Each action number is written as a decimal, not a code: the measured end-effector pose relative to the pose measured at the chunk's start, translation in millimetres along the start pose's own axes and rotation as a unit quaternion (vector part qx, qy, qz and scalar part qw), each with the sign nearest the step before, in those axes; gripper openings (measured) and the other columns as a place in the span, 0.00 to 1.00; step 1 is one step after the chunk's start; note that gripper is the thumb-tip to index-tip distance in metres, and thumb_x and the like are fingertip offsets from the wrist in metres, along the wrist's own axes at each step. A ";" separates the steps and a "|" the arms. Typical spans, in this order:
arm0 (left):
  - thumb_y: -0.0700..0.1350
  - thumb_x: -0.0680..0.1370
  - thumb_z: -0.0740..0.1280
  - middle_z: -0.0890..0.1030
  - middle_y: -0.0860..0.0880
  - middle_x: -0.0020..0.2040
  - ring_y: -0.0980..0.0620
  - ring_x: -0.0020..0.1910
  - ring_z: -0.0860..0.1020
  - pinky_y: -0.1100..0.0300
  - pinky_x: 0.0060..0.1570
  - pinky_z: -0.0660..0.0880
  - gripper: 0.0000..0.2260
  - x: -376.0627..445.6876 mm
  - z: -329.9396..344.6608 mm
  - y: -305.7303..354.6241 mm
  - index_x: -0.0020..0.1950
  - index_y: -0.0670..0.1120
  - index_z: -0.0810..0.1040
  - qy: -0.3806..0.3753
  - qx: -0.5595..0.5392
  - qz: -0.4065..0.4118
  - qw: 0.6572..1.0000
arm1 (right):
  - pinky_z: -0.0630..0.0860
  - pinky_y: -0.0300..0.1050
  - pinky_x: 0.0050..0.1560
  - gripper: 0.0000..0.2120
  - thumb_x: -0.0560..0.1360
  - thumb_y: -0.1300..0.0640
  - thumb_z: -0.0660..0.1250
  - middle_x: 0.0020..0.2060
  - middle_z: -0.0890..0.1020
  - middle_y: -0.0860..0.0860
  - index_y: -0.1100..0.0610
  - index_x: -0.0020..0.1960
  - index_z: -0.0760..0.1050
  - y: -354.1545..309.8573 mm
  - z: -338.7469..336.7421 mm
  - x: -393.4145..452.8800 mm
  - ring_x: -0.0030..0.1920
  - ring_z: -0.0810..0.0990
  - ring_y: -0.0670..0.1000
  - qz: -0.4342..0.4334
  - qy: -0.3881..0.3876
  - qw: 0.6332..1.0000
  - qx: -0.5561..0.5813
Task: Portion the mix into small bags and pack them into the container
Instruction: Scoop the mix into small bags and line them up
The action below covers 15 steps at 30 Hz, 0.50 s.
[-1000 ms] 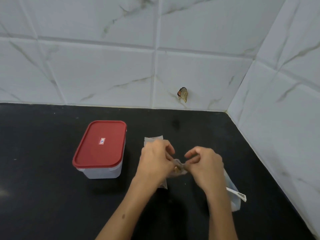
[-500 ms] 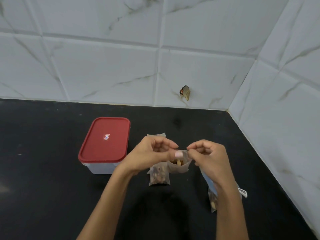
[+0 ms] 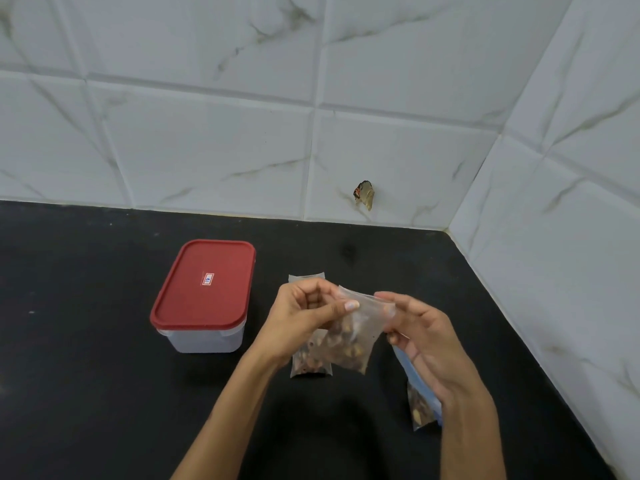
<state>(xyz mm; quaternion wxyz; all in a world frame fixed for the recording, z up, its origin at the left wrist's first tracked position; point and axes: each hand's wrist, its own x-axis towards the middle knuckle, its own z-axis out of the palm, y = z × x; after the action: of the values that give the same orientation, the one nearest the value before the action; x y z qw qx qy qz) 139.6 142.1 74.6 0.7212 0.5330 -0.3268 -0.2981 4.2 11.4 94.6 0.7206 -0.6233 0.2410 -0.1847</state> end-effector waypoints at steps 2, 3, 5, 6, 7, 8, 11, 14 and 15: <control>0.43 0.68 0.74 0.80 0.39 0.35 0.45 0.34 0.78 0.59 0.35 0.78 0.03 -1.0 0.4 1.1 0.39 0.45 0.82 0.001 -0.004 -0.005 1.000 | 0.74 0.52 0.49 0.12 0.64 0.53 0.74 0.44 0.84 0.59 0.57 0.46 0.83 2.4 0.0 -1.8 0.47 0.78 0.57 -0.017 -0.022 0.998 -0.050; 0.43 0.68 0.73 0.80 0.40 0.35 0.46 0.34 0.79 0.59 0.36 0.78 0.03 -1.4 0.2 1.5 0.39 0.45 0.83 -0.002 -0.004 -0.009 1.000 | 0.75 0.53 0.51 0.12 0.64 0.53 0.74 0.44 0.84 0.60 0.58 0.44 0.84 3.3 0.2 -1.3 0.48 0.79 0.59 -0.027 -0.015 0.998 -0.050; 0.43 0.70 0.72 0.82 0.43 0.36 0.49 0.36 0.80 0.59 0.38 0.78 0.02 -2.2 -0.4 2.0 0.41 0.45 0.84 -0.010 -0.008 -0.019 1.000 | 0.79 0.47 0.51 0.10 0.64 0.56 0.72 0.43 0.84 0.60 0.60 0.43 0.83 4.6 1.2 0.2 0.48 0.82 0.57 -0.044 0.003 0.999 -0.017; 0.43 0.72 0.72 0.82 0.44 0.37 0.50 0.38 0.81 0.58 0.39 0.79 0.02 -2.5 -0.8 1.3 0.41 0.46 0.84 -0.013 -0.016 -0.024 0.999 | 0.80 0.45 0.50 0.09 0.65 0.58 0.72 0.42 0.84 0.59 0.61 0.43 0.83 6.2 1.3 1.7 0.48 0.83 0.56 -0.049 0.008 0.999 0.004; 0.43 0.74 0.71 0.82 0.45 0.39 0.49 0.40 0.81 0.57 0.41 0.79 0.03 -2.4 -1.7 0.2 0.42 0.46 0.85 -0.012 -0.029 -0.030 0.999 | 0.80 0.45 0.50 0.08 0.64 0.58 0.72 0.42 0.84 0.58 0.61 0.42 0.83 7.5 1.9 3.4 0.48 0.83 0.56 -0.052 0.014 0.998 0.026; 0.43 0.75 0.70 0.82 0.44 0.40 0.48 0.42 0.81 0.55 0.43 0.79 0.04 -2.4 -2.2 -0.9 0.43 0.47 0.85 -0.010 -0.043 -0.037 0.998 | 0.80 0.45 0.50 0.08 0.64 0.57 0.73 0.42 0.84 0.59 0.60 0.41 0.83 9.3 2.1 5.1 0.47 0.83 0.55 -0.052 0.017 0.997 0.049; 0.44 0.75 0.69 0.82 0.40 0.44 0.44 0.44 0.80 0.53 0.45 0.80 0.05 -2.7 -0.9 -2.4 0.45 0.47 0.86 0.003 -0.041 -0.039 0.998 | 0.80 0.44 0.43 0.17 0.59 0.52 0.79 0.44 0.83 0.59 0.60 0.42 0.81 13.7 3.2 9.4 0.46 0.83 0.54 -0.043 -0.010 0.993 0.114; 0.45 0.72 0.69 0.83 0.38 0.45 0.45 0.42 0.82 0.54 0.43 0.80 0.07 -2.8 2.9 -2.7 0.45 0.47 0.86 0.017 0.000 -0.025 1.000 | 0.80 0.49 0.46 0.23 0.57 0.51 0.80 0.48 0.82 0.60 0.60 0.48 0.80 15.0 6.8 11.2 0.48 0.82 0.56 -0.032 -0.051 0.995 0.085; 0.45 0.72 0.70 0.84 0.39 0.44 0.45 0.42 0.82 0.55 0.43 0.80 0.07 -2.8 3.7 -3.0 0.45 0.46 0.86 0.020 0.008 -0.021 1.000 | 0.79 0.51 0.49 0.21 0.59 0.52 0.79 0.48 0.83 0.60 0.59 0.48 0.81 14.7 9.5 11.3 0.48 0.82 0.56 -0.033 -0.056 0.996 0.055</control>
<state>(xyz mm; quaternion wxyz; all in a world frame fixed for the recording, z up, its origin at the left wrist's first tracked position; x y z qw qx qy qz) 134.8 141.4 72.0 0.7168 0.5517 -0.3031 -0.3000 18.4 14.9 79.8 0.7597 -0.5999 0.1690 -0.1856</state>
